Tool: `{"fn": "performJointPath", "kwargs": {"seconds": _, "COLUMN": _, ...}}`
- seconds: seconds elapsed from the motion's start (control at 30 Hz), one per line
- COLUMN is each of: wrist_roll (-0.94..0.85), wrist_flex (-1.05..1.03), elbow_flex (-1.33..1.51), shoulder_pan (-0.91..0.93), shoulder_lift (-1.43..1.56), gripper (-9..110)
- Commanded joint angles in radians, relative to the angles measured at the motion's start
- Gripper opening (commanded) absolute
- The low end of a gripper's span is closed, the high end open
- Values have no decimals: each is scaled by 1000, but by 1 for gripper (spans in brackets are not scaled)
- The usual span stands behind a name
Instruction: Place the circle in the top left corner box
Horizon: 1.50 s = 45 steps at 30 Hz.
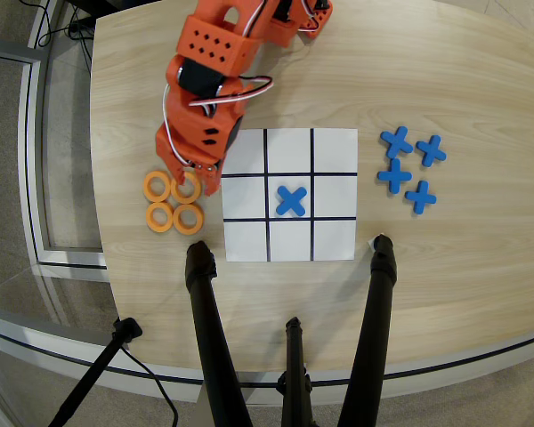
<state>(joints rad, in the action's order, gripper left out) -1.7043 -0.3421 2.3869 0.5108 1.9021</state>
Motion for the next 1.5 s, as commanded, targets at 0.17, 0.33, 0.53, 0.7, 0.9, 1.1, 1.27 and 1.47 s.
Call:
{"fn": "performJointPath", "kwargs": {"seconds": 0.17, "wrist_roll": -9, "wrist_flex": 48, "elbow_flex": -84, "shoulder_pan": -2, "shoulder_lift": -120, "gripper": 16}}
{"fn": "performJointPath", "kwargs": {"seconds": 0.33, "wrist_roll": -9, "wrist_flex": 49, "elbow_flex": -121, "shoulder_pan": -8, "shoulder_lift": -181, "gripper": 16}}
{"fn": "performJointPath", "kwargs": {"seconds": 0.53, "wrist_roll": -9, "wrist_flex": 80, "elbow_flex": -135, "shoulder_pan": -8, "shoulder_lift": -227, "gripper": 16}}
{"fn": "performJointPath", "kwargs": {"seconds": 0.7, "wrist_roll": -9, "wrist_flex": 114, "elbow_flex": -137, "shoulder_pan": -3, "shoulder_lift": -267, "gripper": 16}}
{"fn": "performJointPath", "kwargs": {"seconds": 0.9, "wrist_roll": -9, "wrist_flex": 149, "elbow_flex": -141, "shoulder_pan": 6, "shoulder_lift": -313, "gripper": 16}}
{"fn": "performJointPath", "kwargs": {"seconds": 1.1, "wrist_roll": -9, "wrist_flex": 152, "elbow_flex": -146, "shoulder_pan": 12, "shoulder_lift": -342, "gripper": 16}}
{"fn": "performJointPath", "kwargs": {"seconds": 1.27, "wrist_roll": -9, "wrist_flex": 152, "elbow_flex": -146, "shoulder_pan": 20, "shoulder_lift": -362, "gripper": 16}}
{"fn": "performJointPath", "kwargs": {"seconds": 1.47, "wrist_roll": -9, "wrist_flex": 146, "elbow_flex": -137, "shoulder_pan": 38, "shoulder_lift": -374, "gripper": 16}}
